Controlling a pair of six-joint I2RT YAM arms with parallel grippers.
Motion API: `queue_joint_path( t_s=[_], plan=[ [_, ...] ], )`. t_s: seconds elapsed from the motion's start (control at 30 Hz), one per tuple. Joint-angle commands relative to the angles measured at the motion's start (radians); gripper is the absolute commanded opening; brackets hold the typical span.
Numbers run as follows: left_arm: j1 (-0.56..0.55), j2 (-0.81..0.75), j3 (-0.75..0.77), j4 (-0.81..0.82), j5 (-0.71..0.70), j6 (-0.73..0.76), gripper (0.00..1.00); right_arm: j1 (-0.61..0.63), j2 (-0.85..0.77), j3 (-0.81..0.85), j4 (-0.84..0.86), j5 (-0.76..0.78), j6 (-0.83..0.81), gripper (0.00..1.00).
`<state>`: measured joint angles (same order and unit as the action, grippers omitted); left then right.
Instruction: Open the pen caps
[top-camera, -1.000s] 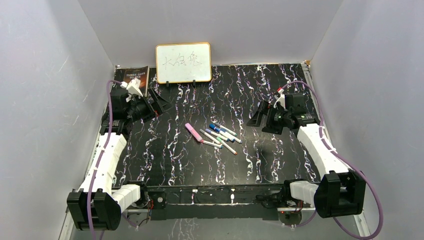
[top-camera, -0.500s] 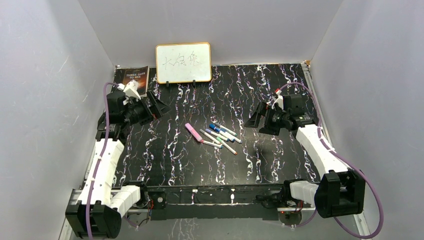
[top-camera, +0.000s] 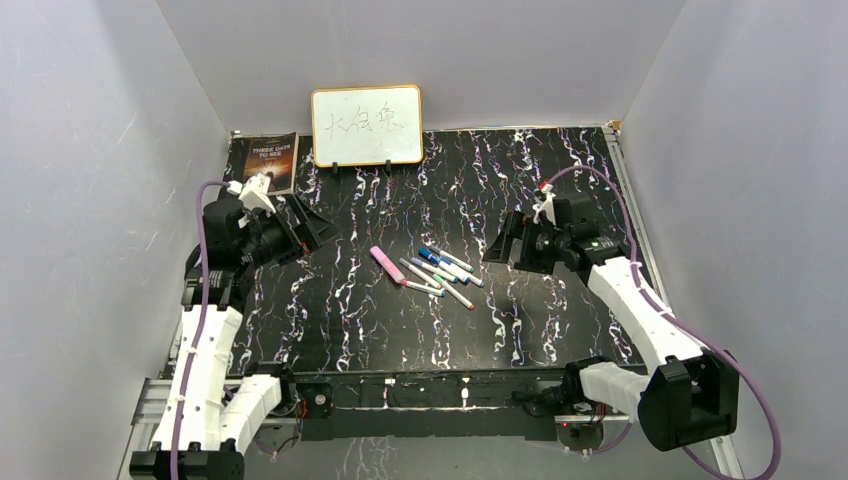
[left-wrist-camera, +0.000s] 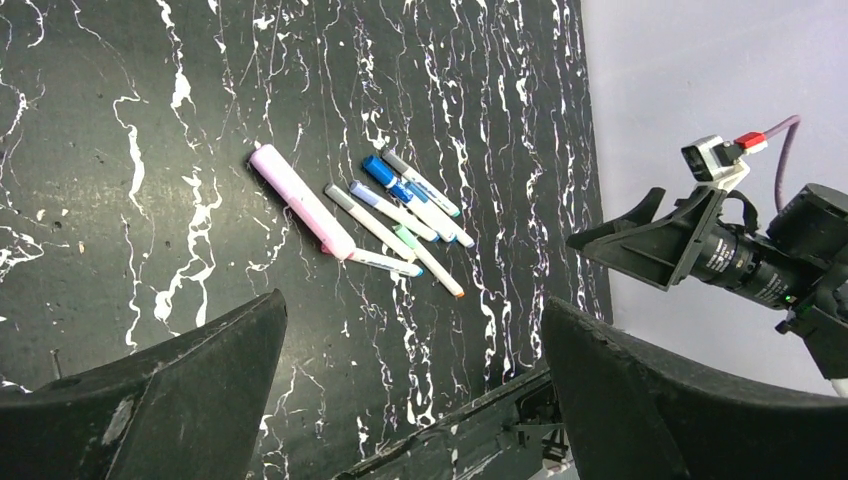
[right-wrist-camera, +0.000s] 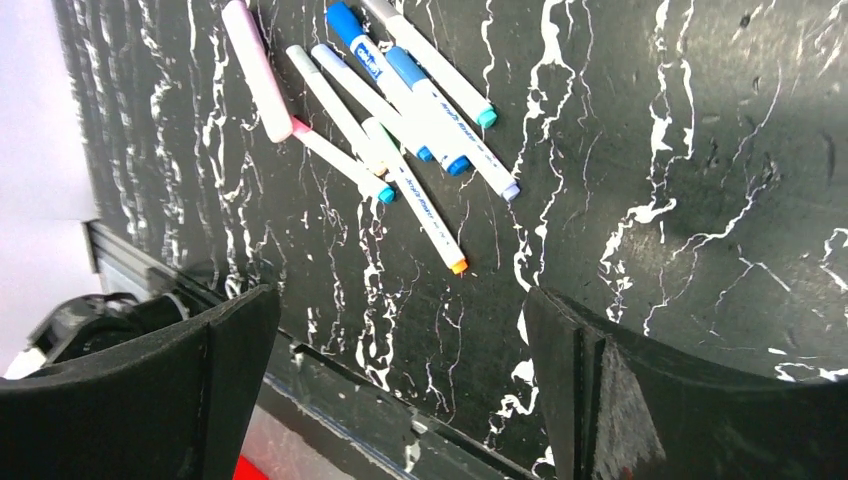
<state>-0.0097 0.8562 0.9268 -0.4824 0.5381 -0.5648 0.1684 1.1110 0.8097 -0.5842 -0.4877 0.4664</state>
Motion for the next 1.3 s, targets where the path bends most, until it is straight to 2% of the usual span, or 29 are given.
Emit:
queue_joint_path(
  t_s=[0.0,0.2,0.3,0.43,0.6,0.8,1.27],
  plan=[
    [0.000,-0.043,-0.024,-0.011,-0.010,-0.061,0.99,0.116,0.018,0.122,-0.029,0.183,-0.043,0.92],
    [-0.001,-0.031,-0.072,0.003,-0.016,-0.082,0.98,0.241,0.058,0.171,-0.052,0.290,-0.045,0.90],
    [0.000,-0.010,-0.133,0.046,-0.021,-0.092,0.98,0.263,0.078,0.173,-0.049,0.314,-0.059,0.89],
    [0.000,0.053,-0.146,0.089,-0.045,-0.092,0.98,0.270,0.082,0.164,-0.021,0.260,-0.060,0.88],
    [-0.001,0.162,-0.088,0.117,-0.107,-0.068,0.98,0.271,0.098,0.174,0.000,0.188,-0.064,0.83],
    [-0.003,0.277,-0.072,0.213,-0.099,-0.119,0.98,0.273,0.141,0.183,0.039,0.135,-0.071,0.81],
    [-0.017,0.328,-0.086,0.263,-0.099,-0.134,0.98,0.275,0.181,0.179,0.051,0.109,-0.094,0.81]
  ],
)
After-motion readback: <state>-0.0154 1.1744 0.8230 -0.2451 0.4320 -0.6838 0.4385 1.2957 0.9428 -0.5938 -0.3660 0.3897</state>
